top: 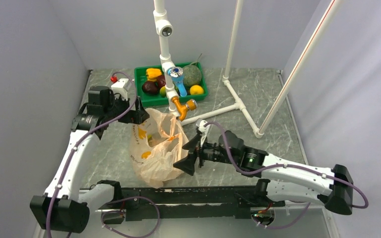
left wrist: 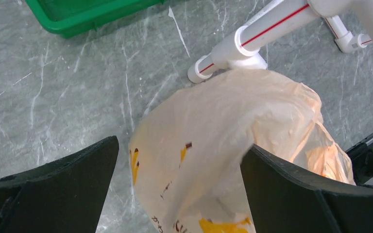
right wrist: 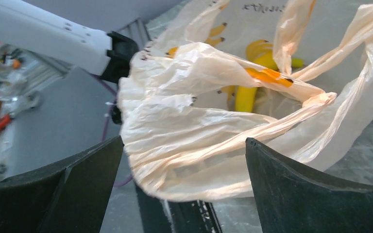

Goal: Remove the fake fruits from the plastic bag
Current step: Adjust the plastic bag at the center of the board.

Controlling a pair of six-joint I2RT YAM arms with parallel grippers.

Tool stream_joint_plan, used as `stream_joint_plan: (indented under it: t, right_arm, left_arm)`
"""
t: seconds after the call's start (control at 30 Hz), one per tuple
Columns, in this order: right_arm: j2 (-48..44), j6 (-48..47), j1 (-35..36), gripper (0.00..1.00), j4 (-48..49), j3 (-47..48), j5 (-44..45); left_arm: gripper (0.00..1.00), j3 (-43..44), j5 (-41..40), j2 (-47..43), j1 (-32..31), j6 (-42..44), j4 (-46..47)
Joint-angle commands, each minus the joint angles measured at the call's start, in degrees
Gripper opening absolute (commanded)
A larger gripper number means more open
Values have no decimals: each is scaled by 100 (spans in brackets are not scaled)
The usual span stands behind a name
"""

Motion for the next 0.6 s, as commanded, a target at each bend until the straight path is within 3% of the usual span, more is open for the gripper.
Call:
stream_joint_plan:
  t: [0.0, 0.07, 0.1, 0.23, 0.3, 0.4, 0.47, 0.57]
  right_arm:
    - [627, -511, 284, 99, 158, 373, 1212]
    - [1056, -758, 477, 95, 120, 565, 1292]
    - [1252, -866, 590, 94, 109, 663, 1383]
    - [1838, -1111, 827, 81, 281, 970, 1297]
    - [2061, -1257, 831, 74, 501, 1087, 1090]
    - [2665, -1670, 837, 52, 633, 1462, 1165]
    - [3102, -1928, 813, 34, 650, 1798, 1517]
    - [3650, -2458, 812, 30, 574, 2306, 1638]
  left_arm:
    - [97, 233, 143, 299, -119, 138, 382]
    - [88, 145, 146, 296, -165, 16, 625]
    - [78, 151, 114, 313, -177, -35, 689]
    - [23, 518, -612, 373, -180, -163, 420]
    - [4, 633, -1201, 215, -180, -275, 369]
    - [0, 766, -1861, -46, -165, -388, 576]
    - [0, 977, -1817, -75, -154, -420, 764]
    - [0, 1530, -1499, 139, -154, -530, 920]
